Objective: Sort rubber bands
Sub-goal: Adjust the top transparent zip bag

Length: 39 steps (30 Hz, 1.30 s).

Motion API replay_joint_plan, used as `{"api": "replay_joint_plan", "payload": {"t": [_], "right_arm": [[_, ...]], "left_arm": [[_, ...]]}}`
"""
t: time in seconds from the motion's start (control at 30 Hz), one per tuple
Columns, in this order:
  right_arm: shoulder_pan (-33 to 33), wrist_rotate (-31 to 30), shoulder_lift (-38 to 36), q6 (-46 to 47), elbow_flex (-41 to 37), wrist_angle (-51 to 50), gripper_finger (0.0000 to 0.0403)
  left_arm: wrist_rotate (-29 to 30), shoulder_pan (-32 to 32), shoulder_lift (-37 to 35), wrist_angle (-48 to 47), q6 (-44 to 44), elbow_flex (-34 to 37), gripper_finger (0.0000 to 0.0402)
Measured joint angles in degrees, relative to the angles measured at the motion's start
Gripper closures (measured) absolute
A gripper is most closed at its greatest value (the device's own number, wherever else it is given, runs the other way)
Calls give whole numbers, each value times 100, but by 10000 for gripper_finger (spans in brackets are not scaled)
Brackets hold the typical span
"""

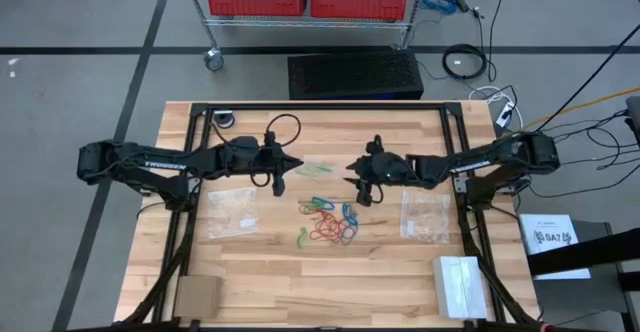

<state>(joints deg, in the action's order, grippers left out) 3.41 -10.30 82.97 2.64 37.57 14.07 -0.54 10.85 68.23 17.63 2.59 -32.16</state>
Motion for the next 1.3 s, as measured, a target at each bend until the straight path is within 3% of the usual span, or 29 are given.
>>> {"api": "replay_joint_plan", "payload": {"t": [0.2, 0.4, 0.53, 0.83, 1.13, 1.3], "right_arm": [[3, 171, 440, 12, 3, 480, 272], [-4, -134, 596, -132, -1, 637, 390], [-10, -153, 336, -175, 138, 595, 399], [-15, -171, -355, -376, 902, -663, 402], [-15, -170, -366, -350, 924, -1134, 402], [-15, -169, -413, -274, 924, -1220, 389]], "left_arm": [[2, 0, 0, -7, 0, 0, 401], [2, 1, 0, 59, 0, -1, 401], [2, 0, 0, 139, 0, 0, 401], [7, -122, 0, 357, 11, -1, 401], [130, -236, 261, 632, -11, -2, 401], [486, -225, 291, 586, -179, -2, 401]]}}
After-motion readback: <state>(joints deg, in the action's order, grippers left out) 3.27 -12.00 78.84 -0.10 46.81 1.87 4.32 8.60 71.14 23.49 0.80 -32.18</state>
